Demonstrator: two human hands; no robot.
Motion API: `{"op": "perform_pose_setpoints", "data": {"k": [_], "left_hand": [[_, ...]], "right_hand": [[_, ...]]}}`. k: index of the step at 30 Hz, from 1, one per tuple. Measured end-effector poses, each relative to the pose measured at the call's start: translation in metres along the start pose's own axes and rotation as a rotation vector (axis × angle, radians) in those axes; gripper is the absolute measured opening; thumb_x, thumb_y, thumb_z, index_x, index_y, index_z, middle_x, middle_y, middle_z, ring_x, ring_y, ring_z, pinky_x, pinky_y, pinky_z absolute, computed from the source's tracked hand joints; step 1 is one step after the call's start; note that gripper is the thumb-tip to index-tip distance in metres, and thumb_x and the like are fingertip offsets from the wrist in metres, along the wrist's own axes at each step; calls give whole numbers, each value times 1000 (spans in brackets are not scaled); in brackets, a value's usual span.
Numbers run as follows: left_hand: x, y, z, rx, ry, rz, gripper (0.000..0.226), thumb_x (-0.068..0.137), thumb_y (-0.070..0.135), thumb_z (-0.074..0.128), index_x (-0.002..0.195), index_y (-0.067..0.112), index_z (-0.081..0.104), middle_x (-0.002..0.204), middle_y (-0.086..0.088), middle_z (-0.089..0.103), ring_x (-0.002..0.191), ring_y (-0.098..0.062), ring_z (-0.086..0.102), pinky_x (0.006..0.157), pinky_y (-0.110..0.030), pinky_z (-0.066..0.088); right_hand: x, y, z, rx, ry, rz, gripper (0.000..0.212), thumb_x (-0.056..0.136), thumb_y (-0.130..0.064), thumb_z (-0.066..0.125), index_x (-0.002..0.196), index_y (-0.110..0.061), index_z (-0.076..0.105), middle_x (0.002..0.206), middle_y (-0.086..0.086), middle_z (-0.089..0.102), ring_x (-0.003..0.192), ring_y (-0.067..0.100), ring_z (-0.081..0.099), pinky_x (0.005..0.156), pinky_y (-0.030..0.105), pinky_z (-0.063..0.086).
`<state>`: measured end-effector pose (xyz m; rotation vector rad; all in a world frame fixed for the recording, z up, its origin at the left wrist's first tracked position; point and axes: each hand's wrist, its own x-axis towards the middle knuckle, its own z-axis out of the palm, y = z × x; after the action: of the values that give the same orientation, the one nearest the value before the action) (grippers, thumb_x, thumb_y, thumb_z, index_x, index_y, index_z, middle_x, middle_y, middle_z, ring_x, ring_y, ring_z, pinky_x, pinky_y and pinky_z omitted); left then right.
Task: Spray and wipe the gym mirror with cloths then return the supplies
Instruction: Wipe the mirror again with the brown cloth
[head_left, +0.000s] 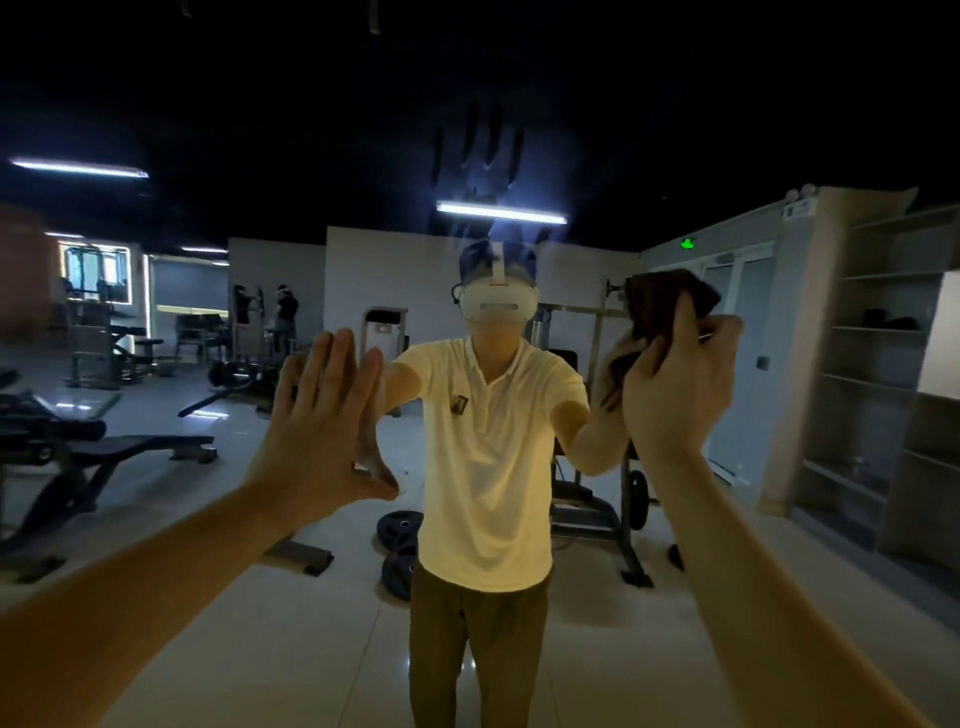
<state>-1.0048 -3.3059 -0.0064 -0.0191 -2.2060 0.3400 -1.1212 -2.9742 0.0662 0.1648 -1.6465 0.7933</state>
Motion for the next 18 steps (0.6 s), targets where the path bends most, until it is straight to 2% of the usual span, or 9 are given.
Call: {"op": "perform_pose_setpoints", "data": {"k": [2,4,5,7,10,13,15,16,18], "left_hand": [[0,1,-1,26,-2,4,155,50,99,52,166,5,9,171,-25,-6,159,-46,-1,120,-73,20],[1,0,-1,51,-10,5,157,50,101,53,165,4,9,171,-25,-8,159,-45,-3,121,-71,20],[0,-1,0,59,-7,5,157,50,102,52,165,4,8,171,-25,-8,159,-45,-3,121,-71,20],[0,-3,3,67,9,12,155,52,102,48,165,4,9,172,-24,-7,159,-45,-2,121,-71,21],[-2,-6,4,68,19,36,148,58,101,44,165,5,11,172,-25,-3,159,-44,0,122,-70,19],[-2,-18,-1,94,35,91,120,83,92,41,166,9,15,171,-25,8,158,-44,9,125,-65,18],[7,-34,-12,130,59,179,92,98,75,30,164,11,26,168,-25,21,156,-45,20,125,-64,17],[15,-43,-19,149,87,217,85,101,69,28,162,10,31,166,-25,25,154,-45,24,125,-65,17],[40,-60,-34,178,162,217,81,102,64,30,160,8,33,165,-25,25,152,-45,26,125,-64,16]], "right_hand": [[-3,-18,9,35,26,34,53,99,-21,49,151,-12,45,131,23,46,106,33,57,88,49,56],[-21,-44,15,71,-2,-29,56,98,-26,47,152,-13,43,133,21,45,107,29,55,89,41,54],[-34,-59,18,87,-43,-96,56,97,-26,48,152,-13,43,133,19,44,108,27,54,90,37,52],[-61,-89,30,103,-119,-242,56,93,-19,62,147,-13,47,129,15,44,109,26,56,88,35,52],[-100,-122,46,122,-290,-484,67,78,-9,78,139,-13,51,126,15,46,113,34,59,90,45,57],[-90,-116,41,39,-362,-732,64,75,-15,78,137,-12,58,120,14,48,107,35,59,89,47,57],[-64,-107,26,-2,-403,-709,39,90,-24,64,129,-22,64,114,9,59,102,30,61,88,50,56],[-49,-101,19,5,-403,-638,29,98,-30,54,125,-27,64,111,3,62,100,26,61,88,50,55],[-15,-86,6,17,-304,-518,29,103,-32,46,125,-29,63,109,-1,61,100,23,58,89,51,52]]}}
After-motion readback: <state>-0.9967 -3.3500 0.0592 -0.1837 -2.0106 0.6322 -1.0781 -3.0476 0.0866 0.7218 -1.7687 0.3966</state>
